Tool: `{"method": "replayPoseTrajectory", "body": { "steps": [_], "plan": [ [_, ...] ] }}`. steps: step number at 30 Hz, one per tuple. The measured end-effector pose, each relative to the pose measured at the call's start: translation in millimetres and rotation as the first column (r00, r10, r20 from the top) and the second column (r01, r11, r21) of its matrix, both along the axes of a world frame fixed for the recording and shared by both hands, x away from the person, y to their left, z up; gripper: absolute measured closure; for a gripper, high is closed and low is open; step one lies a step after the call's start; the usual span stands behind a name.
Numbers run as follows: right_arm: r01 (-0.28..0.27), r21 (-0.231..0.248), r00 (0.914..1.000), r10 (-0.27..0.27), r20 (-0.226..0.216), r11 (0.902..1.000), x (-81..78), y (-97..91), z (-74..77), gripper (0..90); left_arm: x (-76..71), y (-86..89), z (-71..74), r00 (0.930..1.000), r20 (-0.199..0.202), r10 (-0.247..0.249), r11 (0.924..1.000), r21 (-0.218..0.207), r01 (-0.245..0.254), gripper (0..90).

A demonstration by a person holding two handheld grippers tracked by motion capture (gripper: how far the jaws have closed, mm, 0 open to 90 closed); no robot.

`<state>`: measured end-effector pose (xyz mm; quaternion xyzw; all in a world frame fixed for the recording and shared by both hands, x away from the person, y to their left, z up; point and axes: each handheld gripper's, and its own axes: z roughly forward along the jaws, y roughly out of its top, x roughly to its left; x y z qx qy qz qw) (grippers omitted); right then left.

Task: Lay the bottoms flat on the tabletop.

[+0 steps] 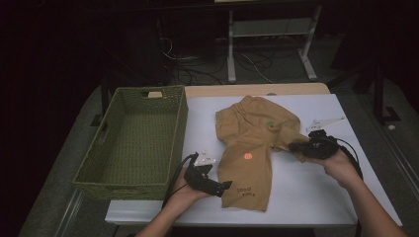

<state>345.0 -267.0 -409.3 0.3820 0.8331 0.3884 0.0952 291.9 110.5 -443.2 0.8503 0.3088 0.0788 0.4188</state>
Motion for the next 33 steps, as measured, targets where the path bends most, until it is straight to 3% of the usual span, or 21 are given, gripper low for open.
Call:
{"method": "replayPoseTrajectory", "body": {
  "steps": [22,29,33],
  "plan": [
    [-0.032,0.087,0.9995,0.032,0.001,0.9957,36.1,41.3,4.3,87.9,-0.6,-0.5,0.9,1.0000,0.003,-0.007,1.0000,-0.005,0.007,0.0],
    [-0.018,0.152,0.9998,0.019,-0.005,0.9883,50.5,44.6,5.0,87.9,-0.1,0.2,0.5,1.0000,0.000,-0.006,1.0000,-0.005,0.006,0.0],
    [-0.009,0.150,0.9998,0.012,-0.017,0.9886,59.5,46.2,-1.9,87.4,-0.5,-0.6,0.0,1.0000,-0.003,-0.008,0.9999,-0.006,0.008,0.0]
  ]
}}
